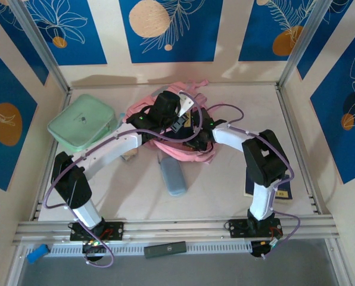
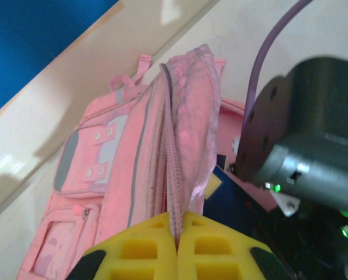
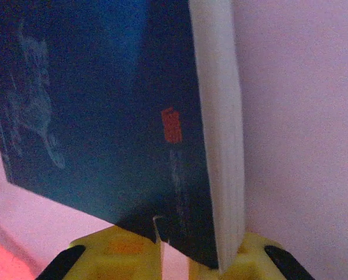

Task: Pack the student bag

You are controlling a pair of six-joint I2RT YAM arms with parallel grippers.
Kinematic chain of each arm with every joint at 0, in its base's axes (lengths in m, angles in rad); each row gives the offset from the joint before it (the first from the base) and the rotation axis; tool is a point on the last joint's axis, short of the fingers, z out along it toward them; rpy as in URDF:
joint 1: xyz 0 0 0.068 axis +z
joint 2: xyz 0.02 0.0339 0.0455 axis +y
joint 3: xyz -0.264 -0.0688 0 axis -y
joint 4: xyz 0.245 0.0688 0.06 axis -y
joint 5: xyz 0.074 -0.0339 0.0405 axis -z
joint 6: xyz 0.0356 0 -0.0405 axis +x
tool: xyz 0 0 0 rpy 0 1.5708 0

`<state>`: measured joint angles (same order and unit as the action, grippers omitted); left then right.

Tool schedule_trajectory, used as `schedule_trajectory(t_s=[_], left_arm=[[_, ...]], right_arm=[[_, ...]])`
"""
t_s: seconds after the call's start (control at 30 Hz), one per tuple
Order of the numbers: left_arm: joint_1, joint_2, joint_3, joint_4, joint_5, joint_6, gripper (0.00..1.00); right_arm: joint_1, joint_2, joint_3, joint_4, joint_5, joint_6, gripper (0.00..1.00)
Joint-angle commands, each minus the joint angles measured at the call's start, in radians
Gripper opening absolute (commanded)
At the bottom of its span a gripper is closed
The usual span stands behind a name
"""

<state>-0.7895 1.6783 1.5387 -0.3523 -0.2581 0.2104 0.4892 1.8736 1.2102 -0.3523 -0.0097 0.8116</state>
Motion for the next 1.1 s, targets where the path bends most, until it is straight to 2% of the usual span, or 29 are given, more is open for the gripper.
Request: schedule_trajectory(t_s=[0.0, 0.13, 0.27, 0.43, 0.5, 0.63, 0.73, 0.93, 1.0, 1.07], left_arm=[[0.002, -0.049, 0.026, 0.053, 0.014, -0.012, 0.0], [0.002, -0.047, 0.029, 0.053, 0.008, -0.007, 0.0], [0.001, -0.042, 0.039, 0.061, 0.013, -0.011, 0.0], [0.002, -0.037, 0.039, 0.072, 0.024, -0.02, 0.0], [0.002, -0.036, 0.04, 0.074, 0.037, -0.026, 0.0], [0.002, -0.033, 0.03, 0.073, 0.046, -0.044, 0.0], [0.002, -0.013, 0.03, 0.059, 0.006, -0.068, 0.0], [0.002, 0.0, -0.029, 0.067, 0.019, -0.184, 0.0], [0.001, 0.026, -0.039, 0.049, 0.079, -0.224, 0.0], [-0.004, 0.042, -0.059, 0.043, 0.118, -0.279, 0.08]], right_arm=[[-0.05, -0.008, 0.037, 0.042, 0.105, -0.031, 0.18], [-0.116, -0.021, 0.049, 0.063, 0.093, -0.04, 0.19], [-0.121, -0.026, 0.058, 0.048, 0.033, -0.076, 0.22], [-0.118, -0.057, -0.006, 0.1, -0.036, 0.034, 0.32], [-0.131, -0.001, 0.044, 0.098, -0.054, 0.047, 0.31], [-0.1, 0.108, 0.167, 0.128, -0.076, -0.034, 0.25], [-0.079, 0.109, 0.22, 0.079, -0.06, -0.076, 0.24], [-0.17, -0.173, -0.034, 0.025, -0.081, -0.074, 0.31], [-0.213, -0.318, -0.13, -0.035, -0.06, -0.089, 0.37], [-0.282, -0.435, -0.191, -0.128, -0.068, -0.083, 0.41]])
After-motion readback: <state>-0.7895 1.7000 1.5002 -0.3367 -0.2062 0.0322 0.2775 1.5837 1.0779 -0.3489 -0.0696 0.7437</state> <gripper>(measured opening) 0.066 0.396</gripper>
